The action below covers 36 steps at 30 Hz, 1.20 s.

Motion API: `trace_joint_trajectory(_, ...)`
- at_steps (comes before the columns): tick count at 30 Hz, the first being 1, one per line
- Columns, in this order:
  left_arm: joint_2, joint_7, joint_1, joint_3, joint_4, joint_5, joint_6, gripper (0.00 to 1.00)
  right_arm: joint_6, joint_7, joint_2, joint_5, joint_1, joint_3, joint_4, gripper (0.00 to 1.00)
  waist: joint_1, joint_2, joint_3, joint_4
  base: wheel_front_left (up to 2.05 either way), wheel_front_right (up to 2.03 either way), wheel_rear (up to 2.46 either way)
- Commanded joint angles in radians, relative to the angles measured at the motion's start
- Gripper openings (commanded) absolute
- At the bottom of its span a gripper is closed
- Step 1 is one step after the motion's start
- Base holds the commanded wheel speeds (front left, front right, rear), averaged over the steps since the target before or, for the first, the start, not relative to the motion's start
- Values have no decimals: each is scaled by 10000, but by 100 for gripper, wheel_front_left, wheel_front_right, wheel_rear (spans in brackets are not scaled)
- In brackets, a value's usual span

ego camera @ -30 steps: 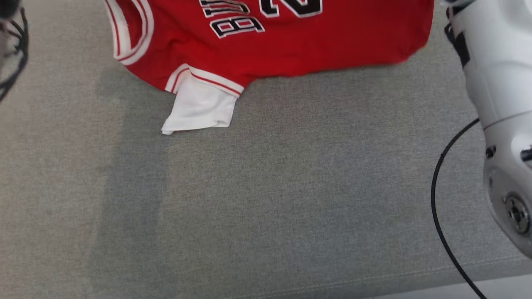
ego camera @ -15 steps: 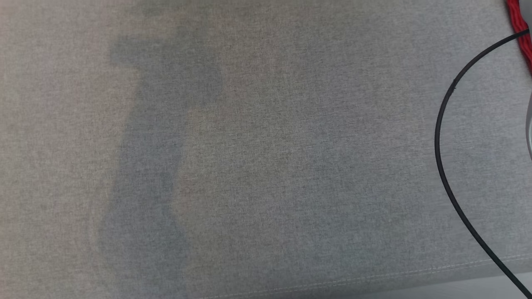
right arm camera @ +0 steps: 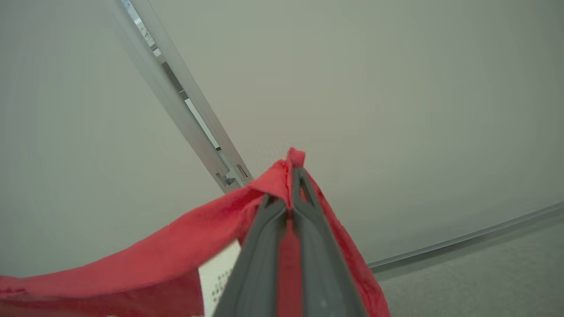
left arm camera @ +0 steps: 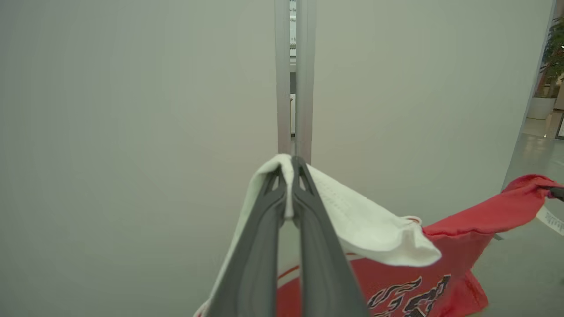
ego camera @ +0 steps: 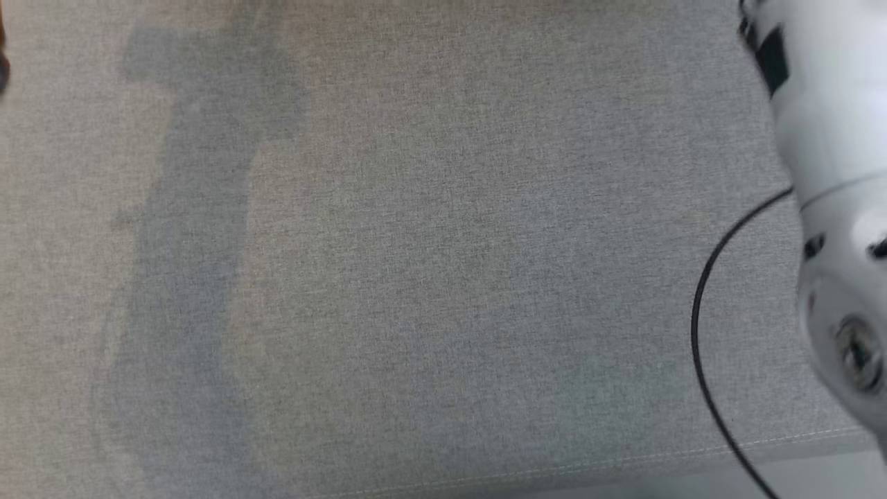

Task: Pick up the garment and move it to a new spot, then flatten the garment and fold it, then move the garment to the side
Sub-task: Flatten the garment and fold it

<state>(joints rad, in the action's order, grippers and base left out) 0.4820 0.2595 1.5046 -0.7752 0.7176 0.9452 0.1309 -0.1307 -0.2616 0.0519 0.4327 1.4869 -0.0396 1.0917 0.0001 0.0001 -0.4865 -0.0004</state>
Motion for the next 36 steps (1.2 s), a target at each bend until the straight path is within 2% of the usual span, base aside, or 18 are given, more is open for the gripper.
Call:
trace_joint_trajectory(1,172,54,-776,367,-387,-80,-5,0,4,-39,-10,379,-701,235,-396,0,-1,-1,319,-72,0,0,0)
trace_joint_trajectory(7,178,53,-4359,1925,-2090,-801,-148,0,4,-34,25,2099,-3878,1318,-2299,0,-1,-1,1144,-50,0,0,0)
trace_joint_trajectory(13,-130,55,-7831,2912,-3619,-1602,-530,0,4,-35,573,3048,-6848,2108,-3695,0,-1,-1,1915,31,0,0,0)
trace_joint_trajectory(19,-600,56,-11077,3881,-4905,-1886,-978,0,4,-3,949,3688,-9472,2417,-4675,0,-1,-1,2738,77,0,0,0)
trace_joint_trajectory(27,-1040,57,-14020,3882,-5983,-2140,-1269,0,3,47,1126,3997,-12212,1851,-5756,0,-1,-1,3502,334,0,0,0)
trace_joint_trajectory(36,-1088,-15,-15486,3548,-6464,-2283,-1766,0,7,545,1111,3392,-14190,787,-6711,0,-1,-1,4117,447,0,0,0)
